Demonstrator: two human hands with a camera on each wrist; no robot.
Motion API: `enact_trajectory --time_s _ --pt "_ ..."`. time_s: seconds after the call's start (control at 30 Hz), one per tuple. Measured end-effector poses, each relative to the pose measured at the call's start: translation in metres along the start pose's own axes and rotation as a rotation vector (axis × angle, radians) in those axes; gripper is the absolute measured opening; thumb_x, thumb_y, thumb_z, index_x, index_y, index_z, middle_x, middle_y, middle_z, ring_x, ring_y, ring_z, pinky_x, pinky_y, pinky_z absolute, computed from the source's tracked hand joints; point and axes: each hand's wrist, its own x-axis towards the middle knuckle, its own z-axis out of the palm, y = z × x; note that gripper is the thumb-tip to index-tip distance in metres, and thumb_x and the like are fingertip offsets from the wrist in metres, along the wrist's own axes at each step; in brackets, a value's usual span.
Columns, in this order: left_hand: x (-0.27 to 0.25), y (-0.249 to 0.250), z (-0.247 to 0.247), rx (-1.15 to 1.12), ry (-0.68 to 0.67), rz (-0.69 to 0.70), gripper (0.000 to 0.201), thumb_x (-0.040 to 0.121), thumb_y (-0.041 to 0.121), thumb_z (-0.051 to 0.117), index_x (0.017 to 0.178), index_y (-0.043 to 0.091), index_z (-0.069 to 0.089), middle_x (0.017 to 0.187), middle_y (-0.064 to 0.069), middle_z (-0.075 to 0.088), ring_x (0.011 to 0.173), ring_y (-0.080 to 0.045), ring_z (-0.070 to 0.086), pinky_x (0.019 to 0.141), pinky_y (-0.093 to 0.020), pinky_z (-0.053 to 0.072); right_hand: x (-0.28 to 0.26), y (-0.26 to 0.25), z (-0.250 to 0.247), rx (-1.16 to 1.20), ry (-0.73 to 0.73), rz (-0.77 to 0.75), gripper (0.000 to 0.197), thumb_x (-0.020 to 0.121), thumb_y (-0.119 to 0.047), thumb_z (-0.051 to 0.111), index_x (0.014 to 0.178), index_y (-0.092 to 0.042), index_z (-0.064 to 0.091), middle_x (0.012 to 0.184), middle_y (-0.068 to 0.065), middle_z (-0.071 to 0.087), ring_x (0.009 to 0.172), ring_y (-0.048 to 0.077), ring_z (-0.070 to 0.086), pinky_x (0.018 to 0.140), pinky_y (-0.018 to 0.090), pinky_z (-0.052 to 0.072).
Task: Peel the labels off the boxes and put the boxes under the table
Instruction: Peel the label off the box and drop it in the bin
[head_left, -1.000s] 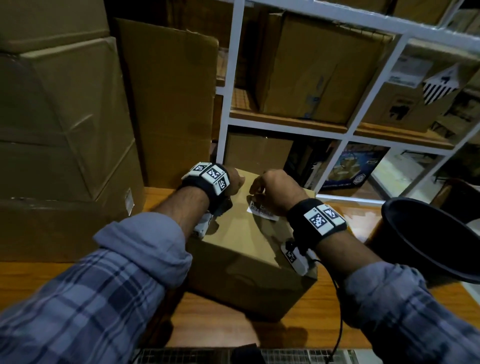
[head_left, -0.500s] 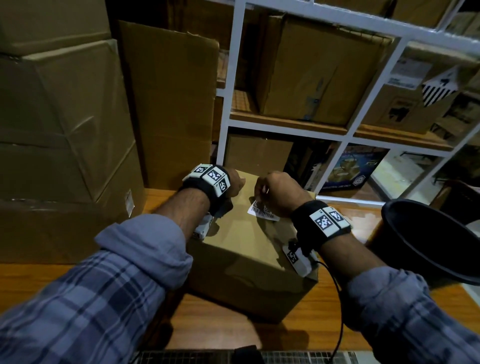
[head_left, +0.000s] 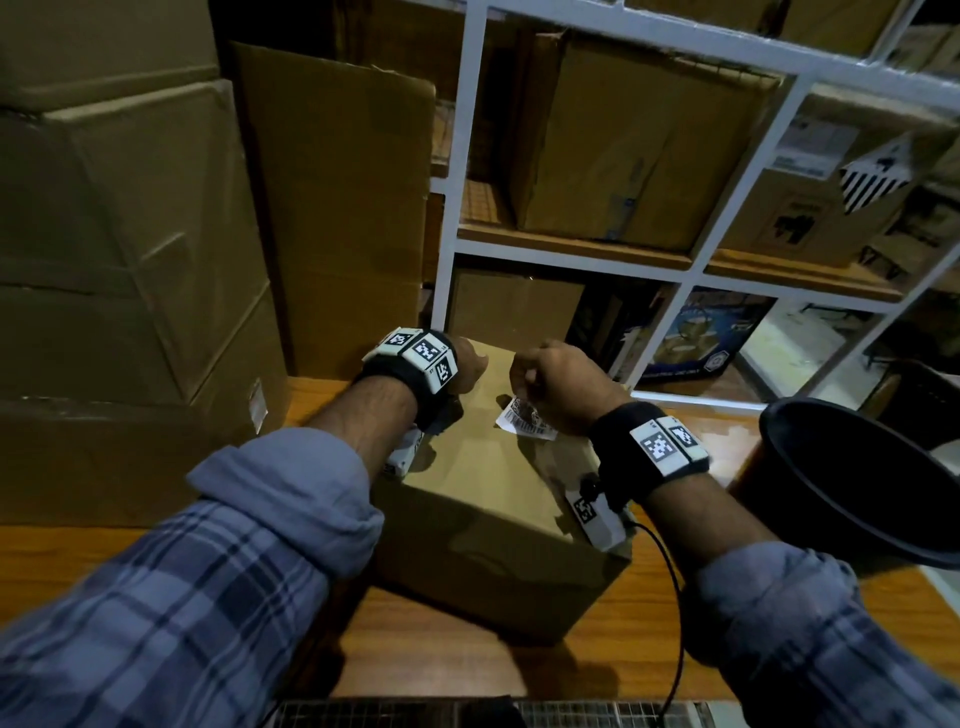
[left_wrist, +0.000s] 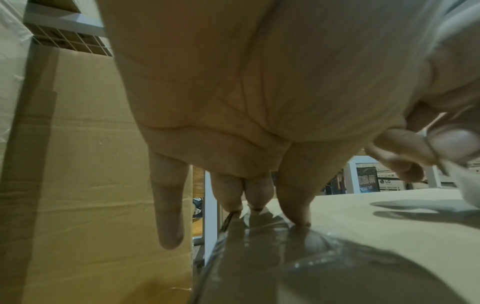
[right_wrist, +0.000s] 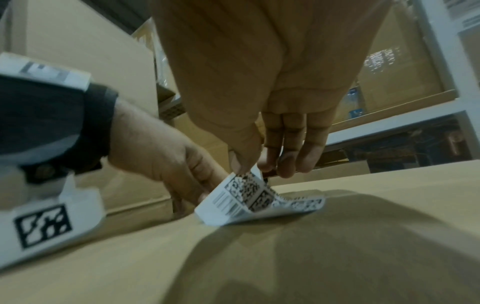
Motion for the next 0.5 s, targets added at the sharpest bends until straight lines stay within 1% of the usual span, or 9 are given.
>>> enact_trajectory --time_s 0.1,0.13,0.2,0.27,0.3,0.4,0.5 --pt "-0.002 0.000 0.000 0.010 -0.004 0.011 0.062 0.108 0.018 0.044 0.165 0.021 0.020 0.168 -0.016 0.026 0.150 -0.036 0.035 0.119 -0.045 0.038 -0.001 0.010 -0.001 0.026 0.006 0.031 0.023 0.090 -0.003 0.066 0.097 -0.025 0.068 0.106 -0.002 0.055 0.094 0.017 0.055 0.075 0.027 0.047" --pt "-0.003 0.000 -0.001 0.016 -0.006 0.015 0.064 0.107 0.017 0.045 0.165 0.021 0.019 0.168 -0.015 0.025 0.150 -0.036 0.035 0.119 -0.045 0.038 -0.001 0.013 -0.002 0.035 0.027 0.034 0.026 0.089 0.000 0.064 0.095 -0.025 0.068 0.102 -0.003 0.055 0.091 0.017 0.055 0.072 0.026 0.044" --pt "-0.004 0.001 -0.002 0.023 -0.006 0.014 0.062 0.108 0.017 0.043 0.165 0.020 0.019 0.169 -0.015 0.023 0.151 -0.036 0.033 0.120 -0.044 0.037 -0.003 0.020 -0.002 0.055 0.071 0.037 0.029 0.087 0.003 0.059 0.091 -0.024 0.066 0.092 -0.007 0.056 0.089 0.016 0.054 0.070 0.028 0.041" --pt "-0.007 0.002 -0.002 0.025 0.006 0.005 0.058 0.109 0.016 0.040 0.165 0.020 0.021 0.168 -0.014 0.025 0.151 -0.035 0.033 0.121 -0.044 0.035 -0.005 0.027 -0.001 0.078 0.097 0.035 0.024 0.089 0.002 0.058 0.090 -0.021 0.067 0.085 -0.008 0.058 0.089 0.016 0.054 0.072 0.032 0.044" --pt "-0.007 0.003 -0.002 0.023 0.013 0.006 0.057 0.110 0.016 0.039 0.164 0.019 0.023 0.168 -0.014 0.027 0.151 -0.035 0.034 0.121 -0.044 0.035 -0.005 0.029 0.000 0.095 0.105 0.036 0.021 0.092 -0.001 0.060 0.091 -0.020 0.067 0.085 -0.008 0.059 0.089 0.016 0.054 0.074 0.033 0.046" --pt "-0.008 0.004 -0.002 0.027 0.016 0.002 0.056 0.110 0.017 0.039 0.164 0.020 0.024 0.167 -0.013 0.029 0.150 -0.035 0.035 0.121 -0.044 0.036 -0.008 0.035 0.000 0.156 0.139 0.047 0.018 0.097 -0.011 0.063 0.089 -0.026 0.066 0.095 -0.002 0.061 0.087 0.013 0.057 0.073 0.029 0.048" --pt "-0.009 0.005 -0.004 0.045 0.003 -0.001 0.061 0.108 0.012 0.045 0.164 0.020 0.023 0.166 -0.013 0.030 0.149 -0.035 0.036 0.119 -0.044 0.038 -0.009 0.036 -0.001 0.171 0.169 0.036 0.019 0.097 -0.009 0.063 0.086 -0.025 0.066 0.095 -0.001 0.061 0.088 0.011 0.055 0.077 0.033 0.049"
